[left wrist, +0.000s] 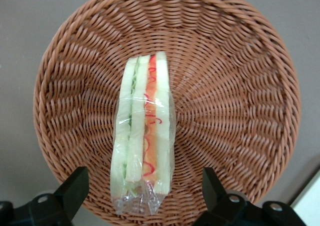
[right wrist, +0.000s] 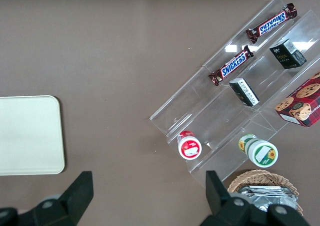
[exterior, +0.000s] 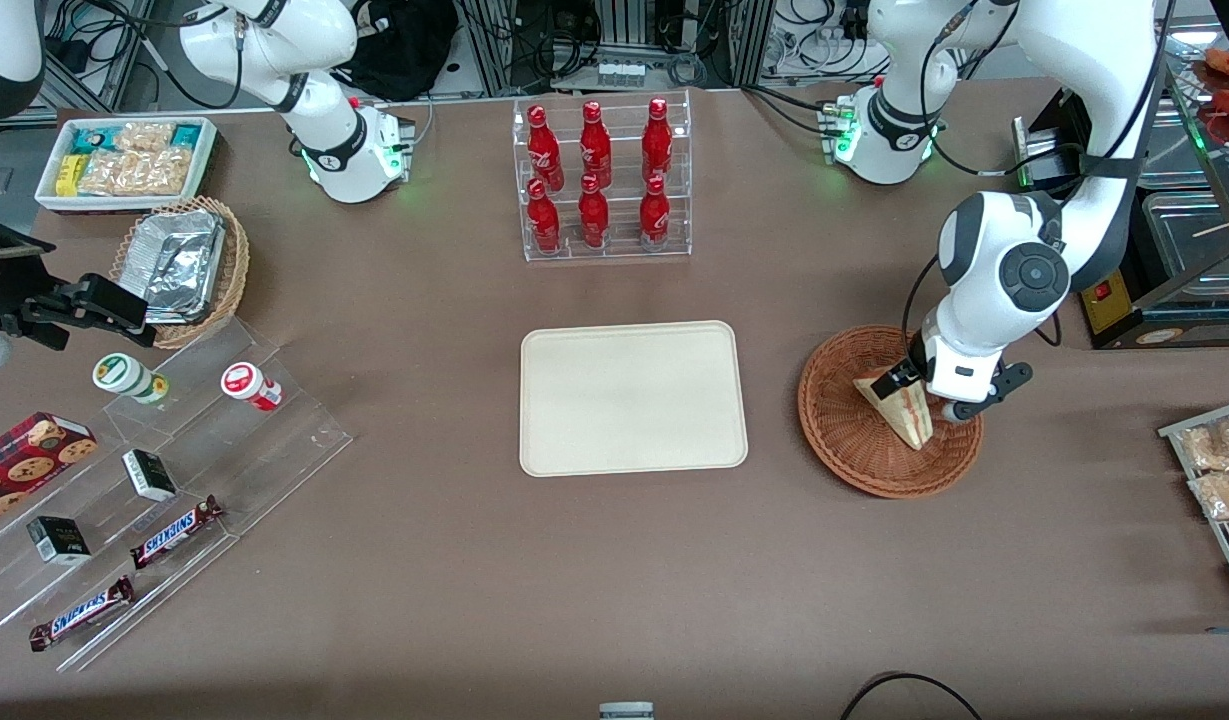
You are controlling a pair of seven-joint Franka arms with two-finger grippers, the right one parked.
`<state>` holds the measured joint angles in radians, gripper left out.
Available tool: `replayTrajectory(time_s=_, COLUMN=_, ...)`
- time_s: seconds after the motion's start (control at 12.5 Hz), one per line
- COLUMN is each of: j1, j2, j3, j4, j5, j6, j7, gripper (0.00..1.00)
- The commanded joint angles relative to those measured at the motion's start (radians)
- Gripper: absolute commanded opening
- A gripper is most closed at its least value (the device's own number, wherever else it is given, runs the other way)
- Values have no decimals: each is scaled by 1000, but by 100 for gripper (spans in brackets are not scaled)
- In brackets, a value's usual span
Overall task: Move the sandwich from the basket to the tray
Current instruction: 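Lower the open left gripper and close it on the wrapped sandwich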
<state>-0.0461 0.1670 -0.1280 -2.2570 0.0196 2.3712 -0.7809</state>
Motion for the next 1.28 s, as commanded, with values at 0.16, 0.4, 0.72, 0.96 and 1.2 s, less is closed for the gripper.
replayTrajectory(time_s=0.16, j1=-3, j2=32, j3=2, j4=-10, j5=-1, j6=39, j7=-133, gripper=100)
replayTrajectory(time_s=0.4, j1=-1, j2=68, j3=2, j4=-7, j5=-1, j6=40, j7=-135, gripper=100)
replayTrajectory(time_s=0.72, j1=0, j2=66, j3=2, j4=-1, j5=-1, j6=39, j7=-133, gripper=18)
replayTrajectory(time_s=0.96, j1=-1, j2=51, j3=2, j4=16, j5=-1, j6=25, j7=-121, gripper=10)
replayTrajectory(time_s=1.2, j1=-12, j2=42, j3=1, j4=75, j5=5, j6=-79, j7=-115, gripper=9)
